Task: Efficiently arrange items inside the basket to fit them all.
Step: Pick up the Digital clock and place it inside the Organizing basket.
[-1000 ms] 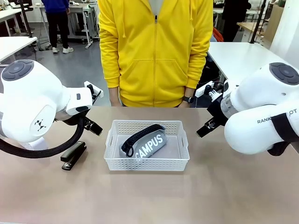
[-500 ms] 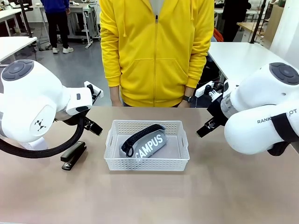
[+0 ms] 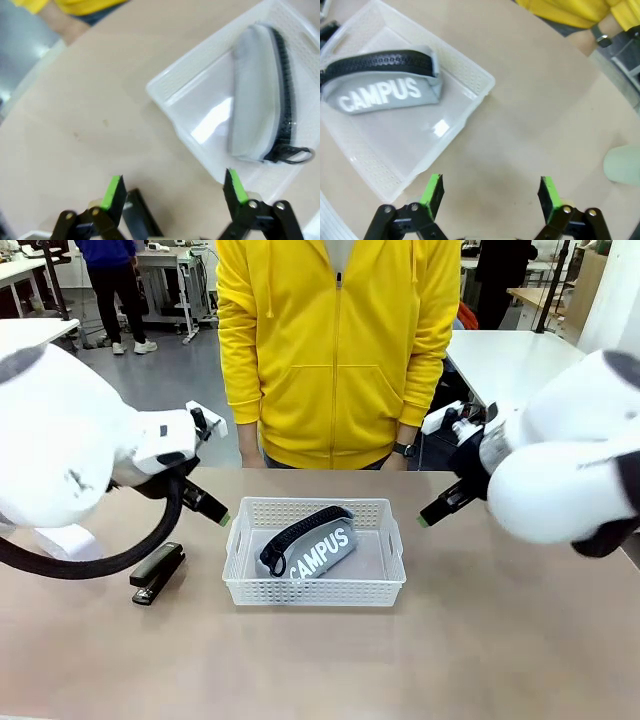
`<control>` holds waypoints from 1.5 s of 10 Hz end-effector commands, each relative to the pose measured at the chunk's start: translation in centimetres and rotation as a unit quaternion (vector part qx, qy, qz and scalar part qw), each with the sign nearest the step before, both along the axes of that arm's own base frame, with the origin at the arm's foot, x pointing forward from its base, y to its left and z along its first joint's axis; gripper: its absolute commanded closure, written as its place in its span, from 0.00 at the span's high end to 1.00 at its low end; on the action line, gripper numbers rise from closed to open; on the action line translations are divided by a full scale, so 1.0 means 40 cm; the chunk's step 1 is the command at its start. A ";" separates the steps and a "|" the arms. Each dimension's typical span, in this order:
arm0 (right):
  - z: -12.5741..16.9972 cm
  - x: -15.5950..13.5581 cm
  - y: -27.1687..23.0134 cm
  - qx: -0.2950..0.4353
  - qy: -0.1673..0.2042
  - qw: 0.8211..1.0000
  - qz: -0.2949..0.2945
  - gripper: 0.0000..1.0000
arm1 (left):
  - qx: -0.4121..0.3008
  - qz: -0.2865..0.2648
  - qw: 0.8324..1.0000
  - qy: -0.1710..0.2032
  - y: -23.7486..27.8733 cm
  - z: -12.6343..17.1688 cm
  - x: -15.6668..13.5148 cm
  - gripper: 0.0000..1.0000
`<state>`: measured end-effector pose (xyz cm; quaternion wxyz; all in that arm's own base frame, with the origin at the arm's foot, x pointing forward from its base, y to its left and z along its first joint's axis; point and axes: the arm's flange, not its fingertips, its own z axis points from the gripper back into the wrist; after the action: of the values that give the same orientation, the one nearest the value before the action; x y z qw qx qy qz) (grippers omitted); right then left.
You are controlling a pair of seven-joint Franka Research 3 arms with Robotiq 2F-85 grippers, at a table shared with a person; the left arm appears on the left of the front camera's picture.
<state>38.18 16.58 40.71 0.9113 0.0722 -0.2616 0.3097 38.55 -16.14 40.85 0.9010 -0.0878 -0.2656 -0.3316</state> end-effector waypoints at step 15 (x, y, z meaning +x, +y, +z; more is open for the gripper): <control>0.145 -0.293 -0.905 0.592 0.147 0.755 -0.242 1.00 | -0.497 0.218 0.839 0.044 0.948 0.183 -0.388 1.00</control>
<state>27.24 -19.54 45.56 0.7633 0.5690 -0.2593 -0.1624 23.66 21.37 48.40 0.7891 -0.4849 -0.3715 0.0638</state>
